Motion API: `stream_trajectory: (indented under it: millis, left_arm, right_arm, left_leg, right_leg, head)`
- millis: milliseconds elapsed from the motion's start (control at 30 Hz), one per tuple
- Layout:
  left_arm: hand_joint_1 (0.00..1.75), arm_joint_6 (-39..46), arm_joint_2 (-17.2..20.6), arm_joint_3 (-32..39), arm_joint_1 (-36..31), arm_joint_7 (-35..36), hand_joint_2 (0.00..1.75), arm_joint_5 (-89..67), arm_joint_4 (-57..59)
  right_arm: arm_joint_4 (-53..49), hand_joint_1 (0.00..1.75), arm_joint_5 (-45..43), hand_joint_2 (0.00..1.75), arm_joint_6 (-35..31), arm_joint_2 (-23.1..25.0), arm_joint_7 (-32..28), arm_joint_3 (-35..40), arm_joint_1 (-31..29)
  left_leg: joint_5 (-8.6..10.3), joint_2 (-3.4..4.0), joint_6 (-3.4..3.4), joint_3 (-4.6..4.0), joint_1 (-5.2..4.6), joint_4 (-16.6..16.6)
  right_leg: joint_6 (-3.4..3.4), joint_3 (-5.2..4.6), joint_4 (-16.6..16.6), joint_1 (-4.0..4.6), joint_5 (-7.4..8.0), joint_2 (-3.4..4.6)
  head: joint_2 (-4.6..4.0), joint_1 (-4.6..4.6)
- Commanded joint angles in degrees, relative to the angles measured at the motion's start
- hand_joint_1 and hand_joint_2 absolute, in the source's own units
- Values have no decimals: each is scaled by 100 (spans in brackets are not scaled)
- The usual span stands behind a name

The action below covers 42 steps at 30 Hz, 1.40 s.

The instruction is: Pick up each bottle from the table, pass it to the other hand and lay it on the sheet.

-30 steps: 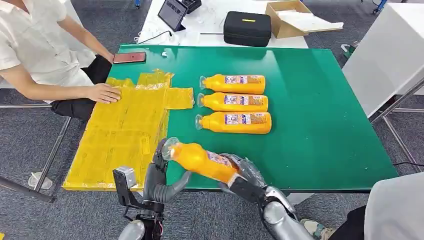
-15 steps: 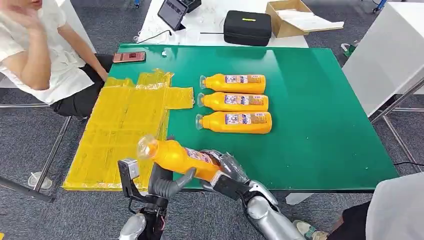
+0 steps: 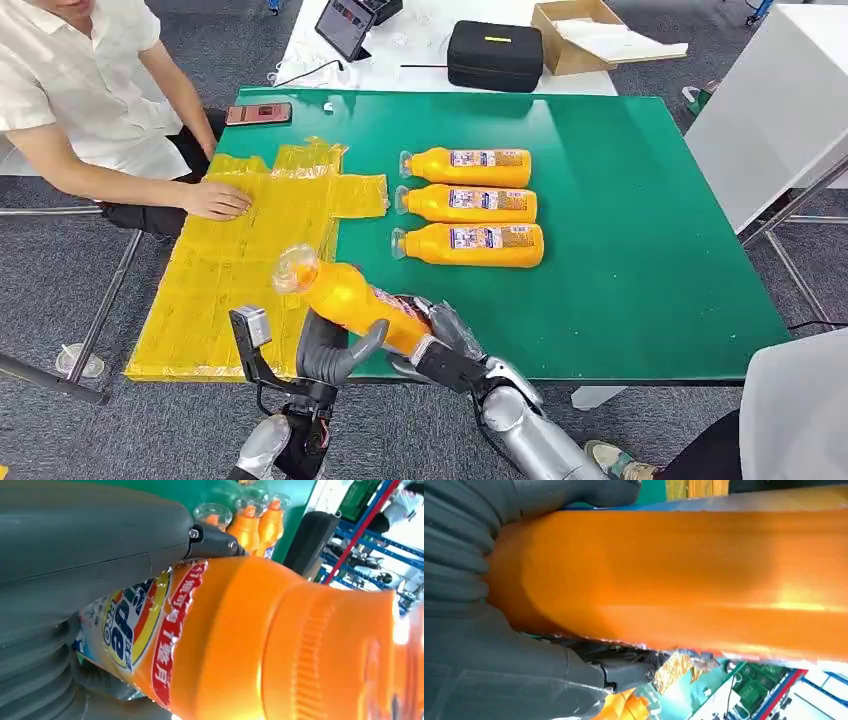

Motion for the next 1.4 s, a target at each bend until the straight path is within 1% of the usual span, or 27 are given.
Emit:
stream_trajectory:
  millis: [33, 167, 233, 300, 333, 367, 400, 433, 533, 567, 600, 667, 700, 767, 800, 833, 900, 1000, 1033, 1067, 1100, 1167, 1200, 1300, 1333, 1367, 1400]
  left_arm:
    - [175, -365, 111, 70, -104, 184, 175, 318, -9]
    - [175, -584, 114, 172, -85, 413, 175, 669, -42]
    - [175, -635, 119, 195, -97, 457, 175, 752, -46]
    - [175, -639, 121, 200, -109, 464, 175, 759, -49]
    - [175, -635, 115, 205, -116, 483, 175, 779, -47]
    - [175, -628, 114, 207, -121, 488, 175, 784, -48]
    - [175, -585, 100, 231, -139, 510, 175, 811, -44]
    - [175, -572, 98, 239, -142, 515, 175, 817, -46]
    - [175, -486, 102, 269, -152, 541, 175, 828, -65]
    - [175, -350, 109, 296, -147, 519, 175, 785, -95]
    - [175, -114, 123, 348, -116, 442, 175, 703, -203]
    - [175, 393, 168, 418, -48, 212, 175, 301, -432]
    - [175, 411, 186, 440, -21, 230, 175, 286, -528]
    - [175, 471, 196, 570, 68, 279, 175, 316, -724]
    - [175, 524, 210, 660, 136, 292, 175, 324, -872]
    - [175, 564, 108, 815, 240, 280, 175, 389, -1044]
    - [175, 711, 57, 979, 429, 421, 175, 424, -1431]
    - [175, 915, 120, 1133, 552, 362, 175, 285, -1622]
    - [175, 1107, 148, 1140, 557, 245, 175, 25, -1623]
    - [169, 1245, 170, 1164, 561, 152, 175, -173, -1615]
    - [169, 1274, 182, 1192, 550, 137, 175, -230, -1579]
    - [169, 1274, 179, 1204, 545, 137, 175, -232, -1563]
    - [169, 1274, 179, 1204, 545, 137, 175, -232, -1563]
    - [169, 1274, 159, 1186, 534, 131, 175, -245, -1544]
    - [169, 1274, 159, 1186, 534, 131, 175, -245, -1544]
    - [169, 1274, 159, 1186, 534, 131, 175, -245, -1544]
    - [169, 1274, 159, 1186, 534, 131, 175, -245, -1544]
  right_arm:
    - [615, 143, -42, 175, -7, 63, -50, 141, -75]
    - [658, 141, -65, 175, -67, 101, -140, 84, -69]
    - [715, 124, -85, 175, -80, 139, -192, 50, -105]
    - [719, 124, -85, 175, -76, 151, -191, 53, -113]
    - [743, 79, -87, 175, -82, 167, -200, 47, -124]
    - [750, 5, -84, 175, -96, 185, -210, 42, -122]
    - [746, 0, -93, 175, -144, 232, -244, 23, -102]
    - [749, 0, -90, 175, -149, 240, -249, 28, -101]
    - [715, 0, -39, 175, -257, 270, -290, 28, -67]
    - [677, 0, 5, 0, -396, 291, -321, -22, -29]
    - [593, 0, 205, 0, -772, 317, -332, -51, 46]
    - [397, 0, 513, 0, -1474, 301, -348, -66, 208]
    - [333, 0, 523, 0, -1491, 281, -345, -38, 258]
    - [191, 0, 922, 0, -2277, 239, -335, -68, 377]
    - [96, 0, 986, 0, -2546, 221, -365, -128, 473]
    - [-26, 0, 993, 0, -2815, 222, -432, -233, 573]
    - [-328, 0, 985, 0, -3145, 171, -498, -470, 826]
    - [-726, 0, 941, 0, -3556, 79, -642, -937, 1176]
    - [-927, 0, 938, 0, -3683, 118, -750, -1263, 1315]
    - [-1083, 0, 973, 0, -3683, 155, -857, -1559, 1421]
    - [-1181, 0, 1033, 0, -3680, 136, -906, -1698, 1491]
    - [-1212, 0, 1032, 0, -3678, 116, -905, -1699, 1504]
    - [-1212, 0, 1032, 0, -3678, 116, -905, -1699, 1504]
    - [-1198, 0, 1026, 0, -3683, 163, -889, -1678, 1486]
    - [-1198, 0, 1026, 0, -3683, 163, -889, -1678, 1486]
    - [-1198, 0, 1026, 0, -3683, 163, -889, -1678, 1486]
    - [-1198, 0, 1026, 0, -3683, 163, -889, -1678, 1486]
  left_leg:
    - [-2, 3, -1, 12, 3, -3]
    - [-6, 6, 1, 21, 3, -3]
    - [-7, 7, 0, 26, 3, -4]
    - [-4, 6, 1, 15, 2, -2]
    - [-2, 4, 1, 13, 1, -3]
    - [-6, 7, 1, 19, 4, -1]
    - [-8, 7, 1, 27, 3, -2]
    - [-2, 3, 0, 10, 2, -2]
    - [-1, 2, 0, 7, 1, -2]
    - [-9, 6, 1, 29, 3, -2]
    - [-3, 4, 0, 13, 1, -2]
    - [-4, 3, 0, 17, 2, -3]
    - [-4, 3, -1, 14, 2, -3]
    - [-7, 4, -1, 18, 2, -2]
    - [-6, 3, -1, 12, 4, -2]
    - [-3, 3, -1, 6, 3, -2]
    - [-5, 6, 0, 8, 2, -2]
    - [-6, -1, 1, 3, 3, 1]
    - [-9, 1, 1, 12, 2, 1]
    - [-5, -4, 1, 3, 0, -2]
    - [-9, -6, 1, 12, 1, -1]
    - [-1, -9, 1, -8, -2, -3]
    - [-6, -5, 1, 3, 0, -1]
    - [-1, 0, 1, -13, 0, -2]
    - [-11, 4, 1, 12, 1, 0]
    - [-4, 4, 1, -4, 0, -3]
    - [-8, 4, 0, 6, 1, -2]
  right_leg:
    - [-9, 12, -4, 6, -1, -2]
    - [-14, 18, -3, 7, -5, -3]
    - [-16, 24, -3, 8, -6, -4]
    - [-11, 12, -2, 6, -3, -2]
    - [-9, 10, -2, 3, -2, -3]
    - [-14, 16, -2, 7, -4, -3]
    - [-18, 25, -1, 8, -8, -6]
    - [-9, 7, -2, 4, -2, -3]
    - [-8, 6, -2, 4, -1, -4]
    - [-21, 27, 0, 8, -9, -8]
    - [-12, 11, 0, 4, -4, -4]
    - [-15, 15, -1, 6, -5, -7]
    - [-12, 11, -1, 5, -5, -4]
    - [-15, 16, 1, 6, -8, -6]
    - [-12, 11, -2, 8, -6, -5]
    - [-9, 4, -1, 5, -3, -2]
    - [-10, 6, -2, 5, -4, -1]
    - [-9, 3, 1, 5, -7, -7]
    - [-13, 11, 1, 5, -11, -9]
    - [-9, 2, 0, 3, -8, -11]
    - [-15, 12, 0, 5, -13, -16]
    - [-9, -8, 0, 0, -6, -15]
    - [-13, 2, 0, 3, -10, -14]
    - [-7, -14, -2, 2, -2, -4]
    - [-18, 11, 1, 6, -11, -8]
    - [-11, -6, -2, 3, -4, -4]
    - [-15, 4, 0, 5, -9, -6]
  head:
    - [0, 0]
    - [0, 0]
    - [0, 0]
    - [0, 0]
    - [0, 0]
    - [0, 0]
    - [0, 0]
    - [0, 0]
    - [0, 0]
    - [0, 0]
    - [0, 0]
    - [0, 2]
    - [0, 0]
    - [0, 0]
    - [0, 2]
    - [0, 0]
    - [2, 0]
    - [0, 2]
    - [0, 0]
    - [0, 2]
    - [2, 0]
    - [0, 0]
    - [0, 2]
    - [0, 0]
    - [0, 2]
    - [0, 0]
    - [0, 0]
